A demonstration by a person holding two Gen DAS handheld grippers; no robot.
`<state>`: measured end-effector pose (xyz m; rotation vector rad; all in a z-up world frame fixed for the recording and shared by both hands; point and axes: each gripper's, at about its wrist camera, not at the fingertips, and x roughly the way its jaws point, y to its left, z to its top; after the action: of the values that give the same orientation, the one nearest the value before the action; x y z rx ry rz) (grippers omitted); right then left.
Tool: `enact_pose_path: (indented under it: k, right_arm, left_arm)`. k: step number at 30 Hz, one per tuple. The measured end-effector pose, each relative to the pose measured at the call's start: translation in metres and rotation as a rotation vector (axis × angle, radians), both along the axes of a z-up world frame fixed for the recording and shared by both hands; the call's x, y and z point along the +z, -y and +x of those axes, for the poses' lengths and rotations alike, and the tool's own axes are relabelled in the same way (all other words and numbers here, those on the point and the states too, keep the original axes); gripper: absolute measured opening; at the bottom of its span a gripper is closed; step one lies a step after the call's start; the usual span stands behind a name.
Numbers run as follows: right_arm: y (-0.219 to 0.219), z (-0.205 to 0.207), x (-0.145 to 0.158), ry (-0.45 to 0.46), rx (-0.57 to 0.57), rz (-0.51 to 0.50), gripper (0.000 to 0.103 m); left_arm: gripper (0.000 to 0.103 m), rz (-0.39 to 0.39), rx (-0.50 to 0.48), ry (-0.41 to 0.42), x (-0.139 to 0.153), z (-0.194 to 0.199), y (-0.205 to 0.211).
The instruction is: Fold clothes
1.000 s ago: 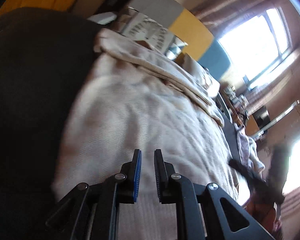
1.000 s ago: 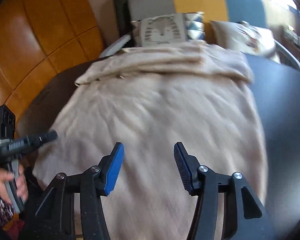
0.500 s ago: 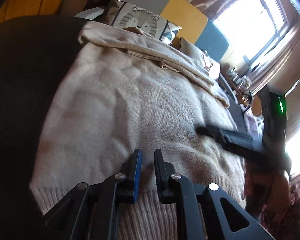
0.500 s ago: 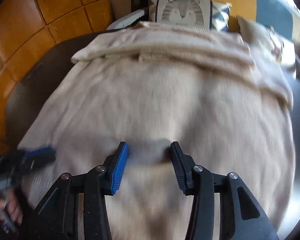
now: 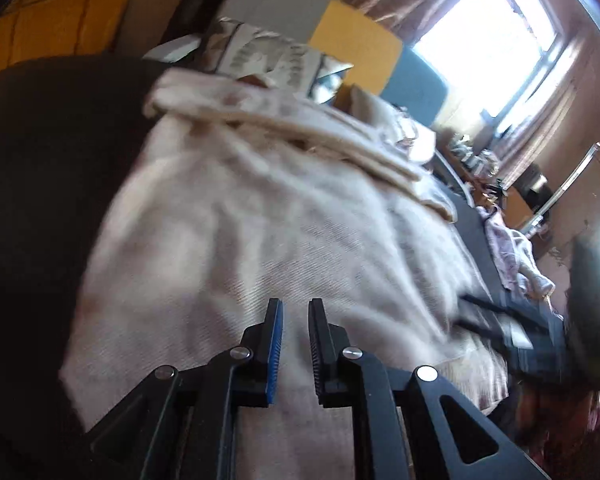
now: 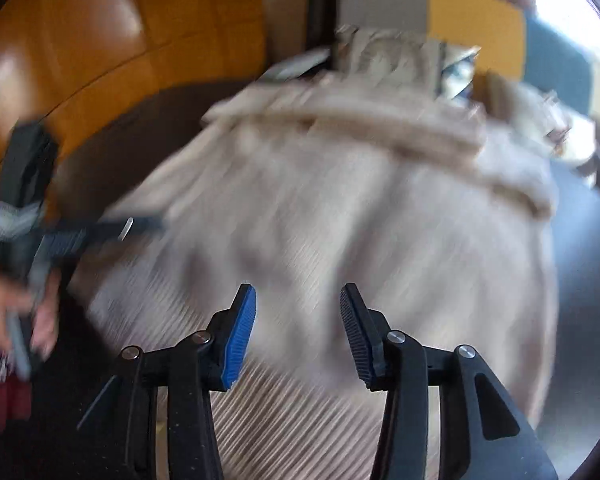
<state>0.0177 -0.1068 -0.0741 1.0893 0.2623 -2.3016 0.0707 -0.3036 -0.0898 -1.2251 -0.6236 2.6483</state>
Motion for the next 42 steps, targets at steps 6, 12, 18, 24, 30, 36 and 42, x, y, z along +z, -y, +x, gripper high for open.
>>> enact_pose_path:
  k: [6,12,18,24,30,36,42]
  right_arm:
    - [0.009,-0.1,-0.012,0.026,-0.152,0.062,0.047]
    - [-0.01,-0.065,-0.032,0.08,-0.109,0.098,0.035]
    - [-0.05,0.028,-0.033,0.089,-0.073,0.11,0.035]
    - [-0.07,0.017,-0.013,0.061,-0.15,-0.072,0.035]
    - [-0.049,-0.041,-0.016,-0.018,-0.195,-0.011,0.035]
    - [-0.082,-0.063,-0.044,0.019,-0.304,0.052,0.035]
    - [-0.089,-0.068,-0.046,-0.001,-0.324,0.068,0.035]
  left_arm:
    - [0.013,-0.166,-0.074,0.057,-0.01,-0.025,-0.041]
    - [0.014,-0.261,-0.118,-0.01,-0.013,-0.015,-0.051]
    - [0.014,-0.213,-0.105,-0.041,-0.017,-0.012,-0.044]
    - [0.014,-0.235,-0.093,-0.034,-0.008,-0.015,-0.048]
    - [0.014,-0.262,-0.077,0.007,-0.004,-0.022,-0.039]
    - [0.014,-0.288,-0.097,-0.011,-0.007,0.01,-0.013]
    - [0.014,-0.285,-0.134,-0.019,-0.003,0.026,0.009]
